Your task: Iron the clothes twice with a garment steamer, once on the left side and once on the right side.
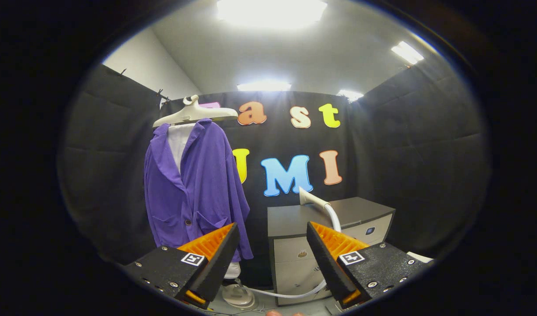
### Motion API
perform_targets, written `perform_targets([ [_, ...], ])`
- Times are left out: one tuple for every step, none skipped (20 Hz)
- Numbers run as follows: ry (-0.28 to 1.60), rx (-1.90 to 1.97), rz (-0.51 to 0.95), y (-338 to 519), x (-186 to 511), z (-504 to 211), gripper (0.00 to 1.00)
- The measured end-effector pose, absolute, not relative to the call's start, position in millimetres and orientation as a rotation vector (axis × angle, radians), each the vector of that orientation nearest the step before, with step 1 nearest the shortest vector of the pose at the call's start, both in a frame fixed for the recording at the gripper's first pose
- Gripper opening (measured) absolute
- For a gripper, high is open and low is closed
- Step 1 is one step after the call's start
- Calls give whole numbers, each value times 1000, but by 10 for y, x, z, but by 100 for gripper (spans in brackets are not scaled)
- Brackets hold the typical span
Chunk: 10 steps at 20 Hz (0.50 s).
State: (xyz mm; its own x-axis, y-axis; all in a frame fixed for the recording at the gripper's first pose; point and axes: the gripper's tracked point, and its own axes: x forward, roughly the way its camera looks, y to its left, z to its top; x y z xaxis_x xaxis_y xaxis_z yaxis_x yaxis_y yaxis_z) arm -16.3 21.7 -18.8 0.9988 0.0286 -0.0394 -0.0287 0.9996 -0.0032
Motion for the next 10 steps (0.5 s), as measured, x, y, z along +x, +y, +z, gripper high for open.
perform_targets([
  [41, -4, 32, 229, -155, -197, 95],
  [48, -9, 37, 246, -154, -240, 95],
  [57, -12, 41, 259, -144, -267, 95],
  [65, -15, 44, 266, -132, -304, 95],
  [72, -14, 42, 256, -111, -330, 95],
  [79, -14, 42, 250, -97, -364, 95],
  [85, -13, 41, 244, -80, -375, 95],
  [89, -14, 36, 230, -64, -388, 95],
  [95, -14, 29, 212, -40, -391, 95],
  [100, -14, 22, 188, -10, -382, 95],
])
